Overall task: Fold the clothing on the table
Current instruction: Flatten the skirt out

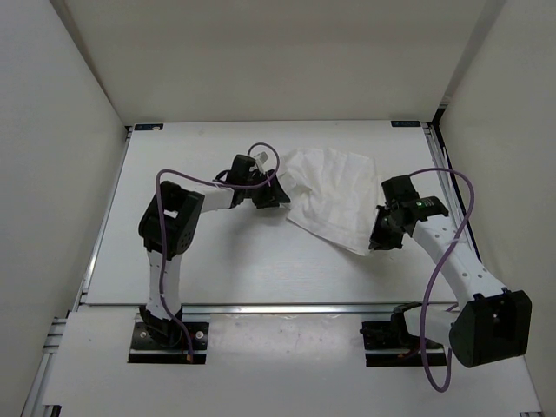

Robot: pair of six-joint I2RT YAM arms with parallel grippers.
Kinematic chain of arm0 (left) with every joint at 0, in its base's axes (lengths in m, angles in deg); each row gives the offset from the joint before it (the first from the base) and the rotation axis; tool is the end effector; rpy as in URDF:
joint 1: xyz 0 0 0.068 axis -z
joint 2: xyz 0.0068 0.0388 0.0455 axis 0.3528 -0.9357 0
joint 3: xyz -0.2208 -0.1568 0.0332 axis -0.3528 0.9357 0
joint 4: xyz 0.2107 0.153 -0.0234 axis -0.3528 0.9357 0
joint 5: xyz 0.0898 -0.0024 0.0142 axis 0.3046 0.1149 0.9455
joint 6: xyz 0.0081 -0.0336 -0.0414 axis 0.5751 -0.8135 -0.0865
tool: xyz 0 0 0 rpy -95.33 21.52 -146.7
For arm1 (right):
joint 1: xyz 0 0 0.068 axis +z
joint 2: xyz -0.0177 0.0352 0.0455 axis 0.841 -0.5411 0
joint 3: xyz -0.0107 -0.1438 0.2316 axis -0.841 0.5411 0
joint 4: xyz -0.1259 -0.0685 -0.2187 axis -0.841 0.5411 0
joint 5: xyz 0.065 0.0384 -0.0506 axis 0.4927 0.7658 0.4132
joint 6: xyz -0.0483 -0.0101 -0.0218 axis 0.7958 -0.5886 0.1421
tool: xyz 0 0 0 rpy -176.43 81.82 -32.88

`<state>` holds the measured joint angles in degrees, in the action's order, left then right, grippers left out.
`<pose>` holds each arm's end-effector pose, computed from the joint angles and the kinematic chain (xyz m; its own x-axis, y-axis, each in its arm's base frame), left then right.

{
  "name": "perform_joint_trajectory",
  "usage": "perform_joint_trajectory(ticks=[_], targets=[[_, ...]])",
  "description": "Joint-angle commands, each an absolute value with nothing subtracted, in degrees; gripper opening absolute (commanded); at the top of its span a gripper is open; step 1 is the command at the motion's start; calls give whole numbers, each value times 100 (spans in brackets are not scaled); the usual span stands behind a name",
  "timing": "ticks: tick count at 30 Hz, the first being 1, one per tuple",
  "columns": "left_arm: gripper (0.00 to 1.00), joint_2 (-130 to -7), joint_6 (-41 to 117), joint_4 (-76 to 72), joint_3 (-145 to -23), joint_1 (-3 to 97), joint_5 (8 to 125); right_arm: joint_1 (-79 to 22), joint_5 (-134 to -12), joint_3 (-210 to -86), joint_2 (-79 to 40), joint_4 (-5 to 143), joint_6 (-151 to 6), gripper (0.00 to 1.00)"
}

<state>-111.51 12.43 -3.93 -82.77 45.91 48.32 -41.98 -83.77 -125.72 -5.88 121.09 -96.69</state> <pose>0.3843 -0.1987 0.1304 -0.9058 -0.1777 -0.3847 0.1499 0.7147 -0.6832 0.2059 0.0545 0.2559 -0.8870 0.2889 -0.3602 0.2447 0.9557 0.1638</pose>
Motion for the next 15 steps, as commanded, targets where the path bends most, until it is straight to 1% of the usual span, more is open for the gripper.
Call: perform_joint_trajectory(ticks=[1,3,7,9,12,14,15], targets=[[60,-11116,1304,-158,-8296,4834,4780,-4283,-8304,-12507,-565,12202,-9519,0],[61,-11028,1076,-334,-8112,4913,4595,-4248,-8313,-12472,-600,12150,-9519,0],[60,-10975,776,-641,-7734,5010,4261,-4257,-8340,-12506,-574,12115,-9519,0],[55,-11010,662,-633,-7733,5063,4243,-4318,-8340,-12524,-574,12123,-9484,0],[53,-11045,600,-764,-7715,5125,4208,-4388,-8313,-12515,-557,12044,-9440,0],[46,-11185,530,-869,-7785,5185,4269,-4371,-8331,-12533,-557,12053,-9466,0],[29,-11264,425,-1010,-7803,5151,4182,-4362,-8296,-12559,-557,12044,-9458,0]])
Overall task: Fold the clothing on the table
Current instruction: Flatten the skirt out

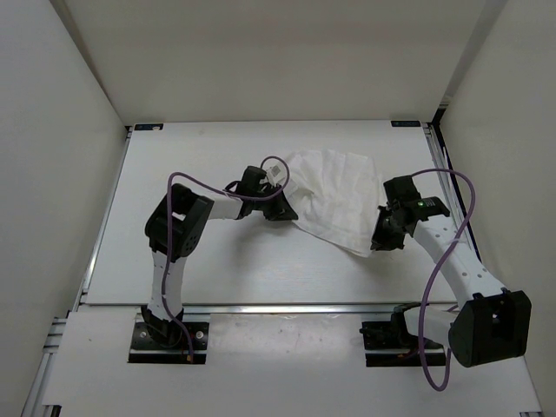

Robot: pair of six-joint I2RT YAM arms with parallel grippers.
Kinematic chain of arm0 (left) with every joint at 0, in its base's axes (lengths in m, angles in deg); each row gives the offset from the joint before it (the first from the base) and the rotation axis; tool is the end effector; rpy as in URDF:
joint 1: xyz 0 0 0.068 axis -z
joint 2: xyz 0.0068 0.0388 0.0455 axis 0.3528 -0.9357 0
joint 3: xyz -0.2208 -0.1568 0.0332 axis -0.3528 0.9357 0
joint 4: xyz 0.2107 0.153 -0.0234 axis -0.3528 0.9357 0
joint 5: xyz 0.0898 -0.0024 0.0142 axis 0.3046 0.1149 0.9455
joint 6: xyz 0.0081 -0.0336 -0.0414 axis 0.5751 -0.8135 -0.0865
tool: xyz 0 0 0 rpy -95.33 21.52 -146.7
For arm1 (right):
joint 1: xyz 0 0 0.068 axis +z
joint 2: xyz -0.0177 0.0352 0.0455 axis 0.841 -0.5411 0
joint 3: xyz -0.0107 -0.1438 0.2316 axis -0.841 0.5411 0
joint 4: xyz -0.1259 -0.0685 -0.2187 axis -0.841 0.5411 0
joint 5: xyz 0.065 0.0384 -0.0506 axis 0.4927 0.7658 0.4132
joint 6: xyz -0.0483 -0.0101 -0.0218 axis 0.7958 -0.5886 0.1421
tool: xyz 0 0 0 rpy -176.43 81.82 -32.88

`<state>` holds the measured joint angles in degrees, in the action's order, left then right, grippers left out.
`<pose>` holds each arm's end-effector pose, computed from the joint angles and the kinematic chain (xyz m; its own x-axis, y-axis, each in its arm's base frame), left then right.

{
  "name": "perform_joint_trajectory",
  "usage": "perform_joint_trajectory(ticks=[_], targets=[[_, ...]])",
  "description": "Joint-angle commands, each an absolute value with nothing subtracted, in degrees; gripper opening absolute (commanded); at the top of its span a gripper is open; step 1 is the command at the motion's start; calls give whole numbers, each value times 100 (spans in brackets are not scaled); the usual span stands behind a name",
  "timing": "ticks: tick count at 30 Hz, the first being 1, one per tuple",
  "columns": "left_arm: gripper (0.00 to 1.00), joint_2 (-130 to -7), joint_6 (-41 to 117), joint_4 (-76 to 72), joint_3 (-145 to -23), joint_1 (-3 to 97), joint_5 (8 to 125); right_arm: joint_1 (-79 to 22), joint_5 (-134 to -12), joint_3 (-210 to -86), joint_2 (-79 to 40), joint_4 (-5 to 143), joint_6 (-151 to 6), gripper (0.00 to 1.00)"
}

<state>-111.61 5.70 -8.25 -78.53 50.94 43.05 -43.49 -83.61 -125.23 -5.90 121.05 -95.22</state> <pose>0.3535 -0.2280 0.1158 -0.9558 -0.1315 -0.2628 0.1226 0.6343 -0.7633 0.2065 0.0490 0.2534 -0.8891 0.2869 -0.3566 0.2474 0.9568 0.1529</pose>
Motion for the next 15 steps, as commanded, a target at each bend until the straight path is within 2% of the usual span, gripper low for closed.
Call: perform_joint_trajectory(ticks=[1,3,8,13,15], targets=[[12,-11378,276,-1115,-7821,5186,4208,-4327,-8270,-12550,-600,12035,-9440,0],[0,-11528,48,-1510,-7795,5195,4199,-4301,-8235,-12568,-548,11992,-9449,0],[0,-11136,-156,-1521,-7935,4985,4076,-4582,-8147,-12682,-530,11895,-9300,0],[0,-10124,1142,1172,-9478,4282,4461,-5336,-8181,-13471,-749,11816,-8695,0],[0,-9878,1539,1712,-9850,4044,4665,-5399,-8304,-13805,-1012,11746,-8562,0]])
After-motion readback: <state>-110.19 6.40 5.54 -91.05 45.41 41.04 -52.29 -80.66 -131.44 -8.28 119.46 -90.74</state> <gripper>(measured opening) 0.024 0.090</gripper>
